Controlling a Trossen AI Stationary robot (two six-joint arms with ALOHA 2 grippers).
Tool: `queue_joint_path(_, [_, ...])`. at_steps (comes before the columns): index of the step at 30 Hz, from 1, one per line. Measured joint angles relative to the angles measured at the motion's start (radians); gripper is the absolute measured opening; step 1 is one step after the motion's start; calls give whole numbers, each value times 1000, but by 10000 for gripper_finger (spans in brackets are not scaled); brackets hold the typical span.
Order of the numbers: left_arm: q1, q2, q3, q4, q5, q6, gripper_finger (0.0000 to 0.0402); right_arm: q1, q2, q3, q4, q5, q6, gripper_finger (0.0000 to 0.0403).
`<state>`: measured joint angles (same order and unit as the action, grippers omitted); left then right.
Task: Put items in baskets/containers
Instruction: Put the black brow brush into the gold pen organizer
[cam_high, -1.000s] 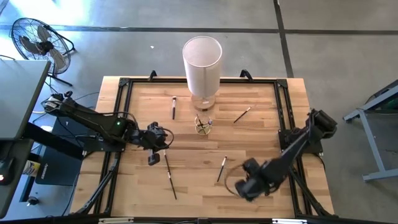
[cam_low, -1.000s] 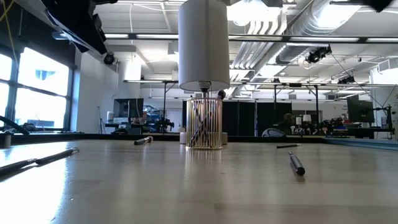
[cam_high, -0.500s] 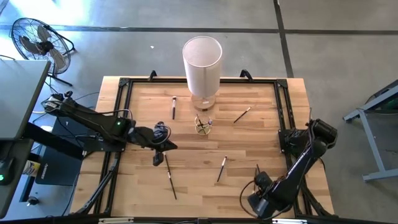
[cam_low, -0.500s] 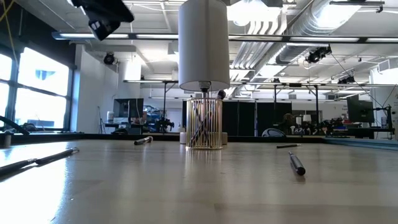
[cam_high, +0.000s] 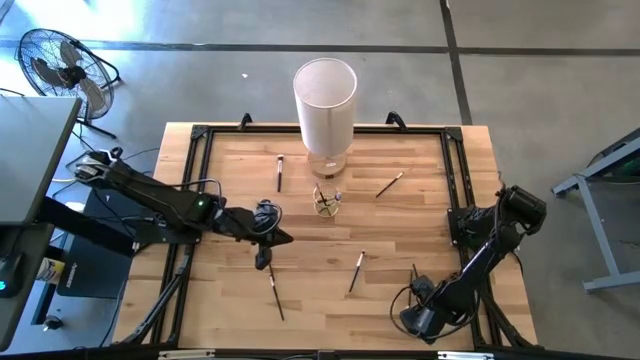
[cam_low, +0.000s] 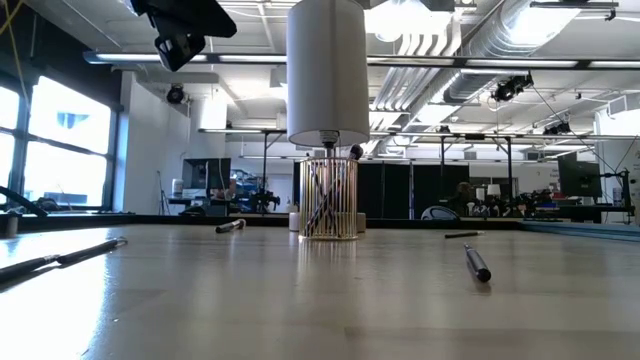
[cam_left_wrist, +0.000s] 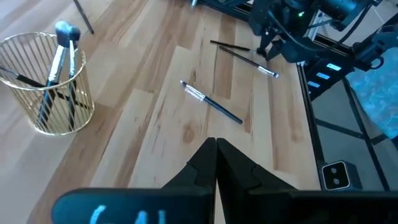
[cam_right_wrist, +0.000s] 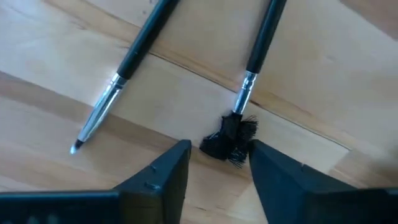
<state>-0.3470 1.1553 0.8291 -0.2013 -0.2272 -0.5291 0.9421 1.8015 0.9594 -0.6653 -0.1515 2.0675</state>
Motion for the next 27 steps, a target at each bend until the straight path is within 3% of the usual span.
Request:
queue_joint_path(7, [0, 49, 0, 47, 0, 0, 0, -2, 1, 2, 7, 22, -113, 16])
queue_joint_path(17, [0, 162, 0, 101, -1, 6, 31, -7, -144, -9, -172, 109, -172, 12])
queue_joint_path(27, [1, 204, 0, 112, -28, 4, 65, -15, -243, -9, -265, 91, -277, 8])
